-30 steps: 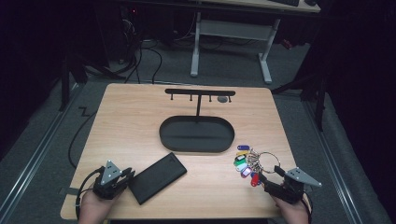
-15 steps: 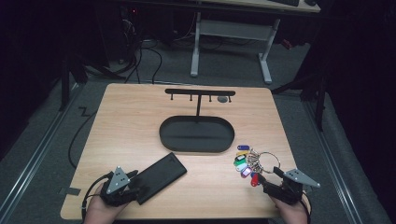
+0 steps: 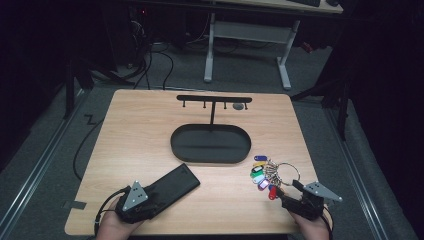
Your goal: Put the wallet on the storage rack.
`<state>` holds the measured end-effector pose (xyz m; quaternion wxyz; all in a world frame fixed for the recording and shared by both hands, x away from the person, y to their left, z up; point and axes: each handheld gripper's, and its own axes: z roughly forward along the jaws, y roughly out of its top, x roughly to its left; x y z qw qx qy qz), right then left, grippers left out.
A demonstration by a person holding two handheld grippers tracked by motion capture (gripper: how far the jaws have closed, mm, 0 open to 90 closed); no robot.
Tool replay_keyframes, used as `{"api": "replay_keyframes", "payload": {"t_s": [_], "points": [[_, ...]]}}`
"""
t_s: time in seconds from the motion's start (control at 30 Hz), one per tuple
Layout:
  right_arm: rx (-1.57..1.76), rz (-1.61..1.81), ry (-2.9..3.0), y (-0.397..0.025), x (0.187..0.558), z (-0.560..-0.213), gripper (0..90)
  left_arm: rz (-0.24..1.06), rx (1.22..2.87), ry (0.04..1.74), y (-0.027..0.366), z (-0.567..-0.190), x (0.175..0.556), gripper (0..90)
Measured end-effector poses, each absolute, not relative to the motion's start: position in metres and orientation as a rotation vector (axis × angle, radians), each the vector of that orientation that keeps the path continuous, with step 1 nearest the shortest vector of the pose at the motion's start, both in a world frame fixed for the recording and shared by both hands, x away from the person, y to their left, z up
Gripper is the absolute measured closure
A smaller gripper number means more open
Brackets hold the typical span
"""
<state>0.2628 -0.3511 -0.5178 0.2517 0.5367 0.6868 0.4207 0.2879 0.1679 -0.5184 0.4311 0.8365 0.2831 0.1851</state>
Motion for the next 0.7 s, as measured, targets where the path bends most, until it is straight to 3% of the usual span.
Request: {"api": "replay_keyframes", "payload": {"t_s": [0.37,0.7], "points": [[1.460,1.146,1.870,-0.350,0.263,-0.517,22.7,0.444,2.155,0.620,0.147,-0.522,0.282,36.2],[1.461,1.147,1.870,-0.351,0.263,-0.518,22.7,0.561,2.239,0.548,0.142,-0.528,0.279,35.9]]}}
